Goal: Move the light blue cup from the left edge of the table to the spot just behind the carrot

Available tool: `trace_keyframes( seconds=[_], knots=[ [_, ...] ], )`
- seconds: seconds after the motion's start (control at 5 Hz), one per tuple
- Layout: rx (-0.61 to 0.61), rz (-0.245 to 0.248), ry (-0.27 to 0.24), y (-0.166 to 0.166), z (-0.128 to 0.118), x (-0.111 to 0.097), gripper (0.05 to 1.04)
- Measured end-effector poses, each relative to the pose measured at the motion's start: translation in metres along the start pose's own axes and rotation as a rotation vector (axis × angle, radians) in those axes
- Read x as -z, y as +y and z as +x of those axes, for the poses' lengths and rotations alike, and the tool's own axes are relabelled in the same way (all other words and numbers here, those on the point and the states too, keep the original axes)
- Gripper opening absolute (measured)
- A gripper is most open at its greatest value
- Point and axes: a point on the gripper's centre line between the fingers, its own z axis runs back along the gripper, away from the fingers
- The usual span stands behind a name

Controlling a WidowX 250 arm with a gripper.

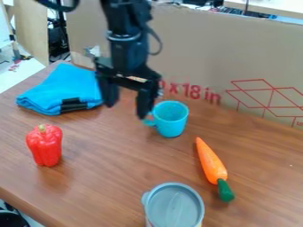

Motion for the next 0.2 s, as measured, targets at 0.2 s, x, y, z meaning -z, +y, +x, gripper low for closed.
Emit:
trace_keyframes(
  seconds=[0.2],
  knots=[
    [-0.028,0.018,-0.002,0.0116,-0.0075,-0.0096,1.001]
  ],
)
